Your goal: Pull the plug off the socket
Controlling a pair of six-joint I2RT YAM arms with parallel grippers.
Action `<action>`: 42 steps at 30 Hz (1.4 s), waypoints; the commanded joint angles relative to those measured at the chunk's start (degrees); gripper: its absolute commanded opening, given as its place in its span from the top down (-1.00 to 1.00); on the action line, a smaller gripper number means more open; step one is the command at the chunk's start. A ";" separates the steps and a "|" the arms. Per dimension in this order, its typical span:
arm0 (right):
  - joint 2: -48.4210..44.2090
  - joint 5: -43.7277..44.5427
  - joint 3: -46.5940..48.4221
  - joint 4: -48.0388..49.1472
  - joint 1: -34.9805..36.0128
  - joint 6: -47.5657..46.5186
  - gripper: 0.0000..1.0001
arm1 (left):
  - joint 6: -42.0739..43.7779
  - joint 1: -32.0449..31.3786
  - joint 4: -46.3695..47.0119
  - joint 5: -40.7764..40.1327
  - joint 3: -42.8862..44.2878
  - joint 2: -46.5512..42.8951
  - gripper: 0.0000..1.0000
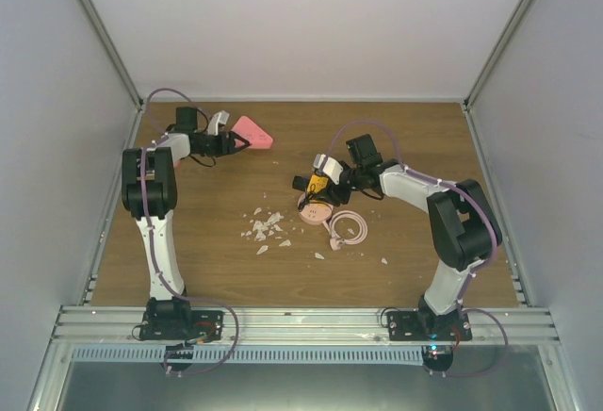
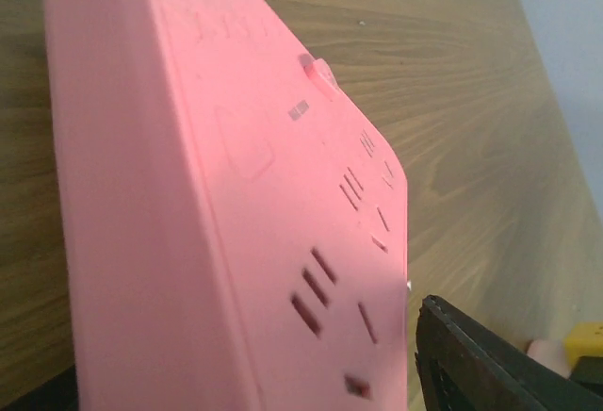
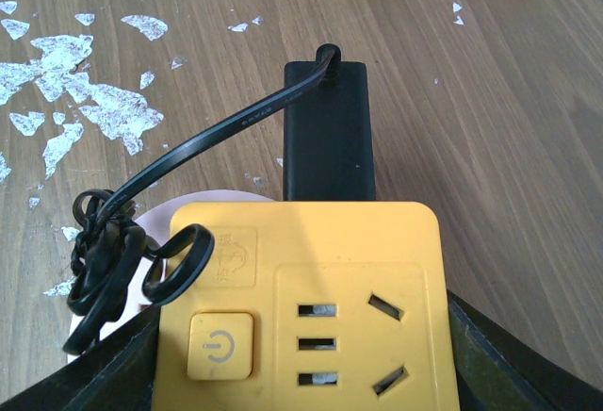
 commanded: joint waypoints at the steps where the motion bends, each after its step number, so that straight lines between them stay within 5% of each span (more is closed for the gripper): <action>1: 2.45 0.62 -0.62 -4.50 -0.08 -0.93 0.88 | 1.62 -0.62 -0.14 -4.24 2.42 0.03 -0.41; 7: 2.38 0.44 -0.71 -4.57 0.18 -1.26 0.87 | 6.06 -1.37 -2.62 -10.60 2.29 -2.96 -0.97; 23: 2.40 -0.74 -0.63 -5.76 1.87 -2.66 0.88 | 13.12 -2.18 -4.73 -17.86 -4.28 -15.97 -0.98; 42: 1.85 -7.75 -0.44 -12.84 7.82 -11.45 0.81 | 49.39 -5.43 -12.78 2.78 -34.11 -43.50 -0.97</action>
